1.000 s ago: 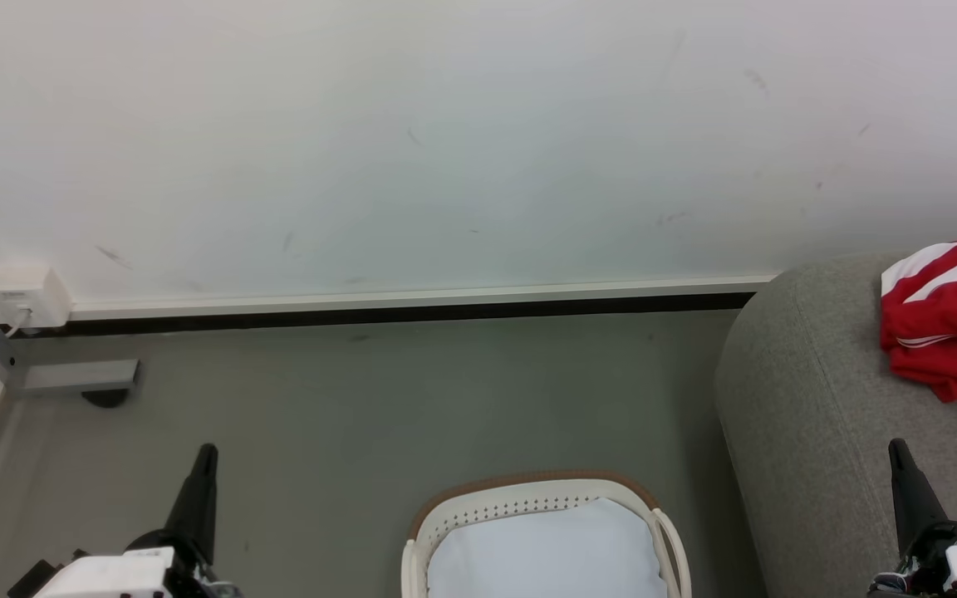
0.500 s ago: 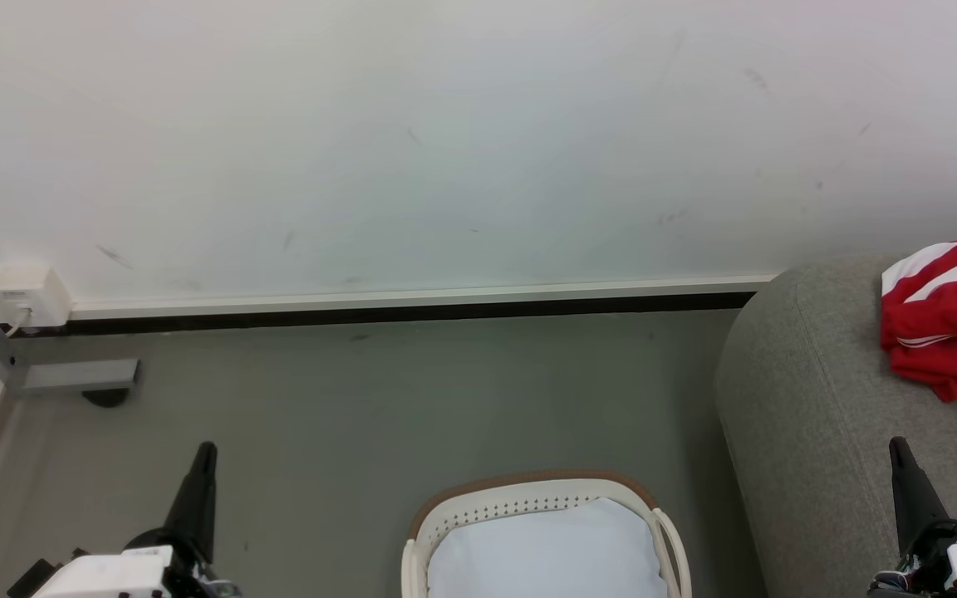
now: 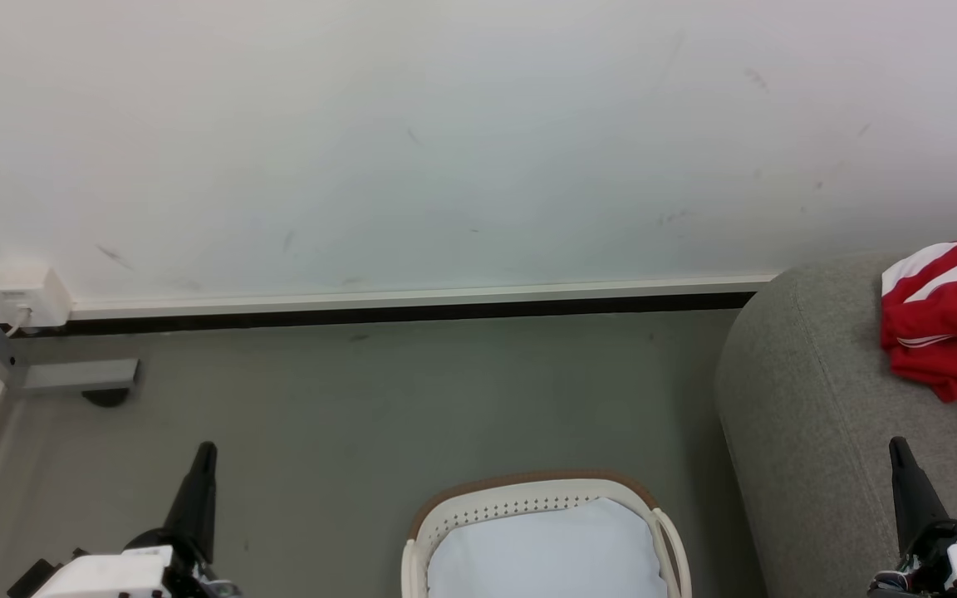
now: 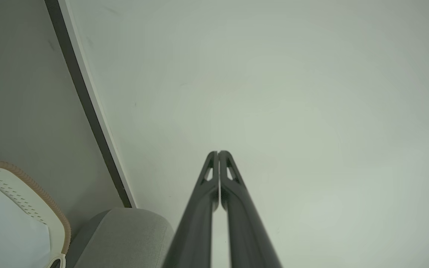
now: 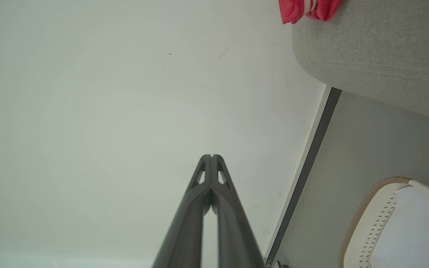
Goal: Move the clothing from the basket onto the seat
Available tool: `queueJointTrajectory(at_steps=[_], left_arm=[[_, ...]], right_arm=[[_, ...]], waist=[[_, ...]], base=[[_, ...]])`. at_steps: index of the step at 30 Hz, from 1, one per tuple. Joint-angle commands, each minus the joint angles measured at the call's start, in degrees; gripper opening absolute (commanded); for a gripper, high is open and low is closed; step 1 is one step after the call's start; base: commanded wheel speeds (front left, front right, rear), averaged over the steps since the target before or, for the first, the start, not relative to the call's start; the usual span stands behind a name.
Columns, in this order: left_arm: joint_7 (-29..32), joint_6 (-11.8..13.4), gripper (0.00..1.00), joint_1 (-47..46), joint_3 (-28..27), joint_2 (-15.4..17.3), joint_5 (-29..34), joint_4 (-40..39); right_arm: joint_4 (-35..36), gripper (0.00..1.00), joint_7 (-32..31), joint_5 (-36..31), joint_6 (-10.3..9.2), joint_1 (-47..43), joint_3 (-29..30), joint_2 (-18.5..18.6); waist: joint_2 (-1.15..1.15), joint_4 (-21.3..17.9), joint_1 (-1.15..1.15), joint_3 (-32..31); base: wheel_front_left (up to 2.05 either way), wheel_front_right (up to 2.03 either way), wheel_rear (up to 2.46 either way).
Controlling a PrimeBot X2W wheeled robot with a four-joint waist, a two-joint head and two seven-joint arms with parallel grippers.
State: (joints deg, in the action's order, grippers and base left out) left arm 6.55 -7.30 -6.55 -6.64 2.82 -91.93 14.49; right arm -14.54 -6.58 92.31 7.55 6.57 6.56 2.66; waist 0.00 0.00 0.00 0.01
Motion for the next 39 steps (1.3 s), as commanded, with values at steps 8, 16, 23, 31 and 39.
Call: queueJointTrajectory(at_steps=[8, 16, 23, 31, 39], left_arm=[[0.3, -0.4, 0.00, -0.4, -0.2, 0.1, -0.7, -0.1], [0.3, -0.4, 0.00, -0.4, -0.2, 0.1, -0.7, -0.1], [0.3, -0.4, 0.00, -0.4, -0.2, 0.1, -0.7, -0.1], [0.3, -0.4, 0.00, -0.4, -0.2, 0.1, -0.7, -0.1], [0.3, -0.4, 0.00, -0.4, -0.2, 0.1, -0.7, -0.1]], right_arm=[[0.2, 0.00, -0.3, 0.0, -0.12, 0.4, 0.2, 0.4], [0.2, 0.00, -0.3, 0.0, -0.12, 0.4, 0.2, 0.4], [0.2, 0.00, -0.3, 0.0, -0.12, 0.4, 0.2, 0.4], [0.2, 0.00, -0.3, 0.0, -0.12, 0.4, 0.2, 0.4], [0.2, 0.00, -0.3, 0.0, -0.12, 0.4, 0.2, 0.4]], waist=[[0.00, 0.0, 0.00, 0.0], [0.00, 0.0, 0.00, 0.0], [0.00, 0.0, 0.00, 0.0], [0.00, 0.0, 0.00, 0.0], [0.00, 0.0, 0.00, 0.0]], base=[[0.00, 0.00, 0.00], [0.00, 0.00, 0.00], [0.00, 0.00, 0.00], [0.00, 0.00, 0.00], [0.00, 0.00, 0.00]])
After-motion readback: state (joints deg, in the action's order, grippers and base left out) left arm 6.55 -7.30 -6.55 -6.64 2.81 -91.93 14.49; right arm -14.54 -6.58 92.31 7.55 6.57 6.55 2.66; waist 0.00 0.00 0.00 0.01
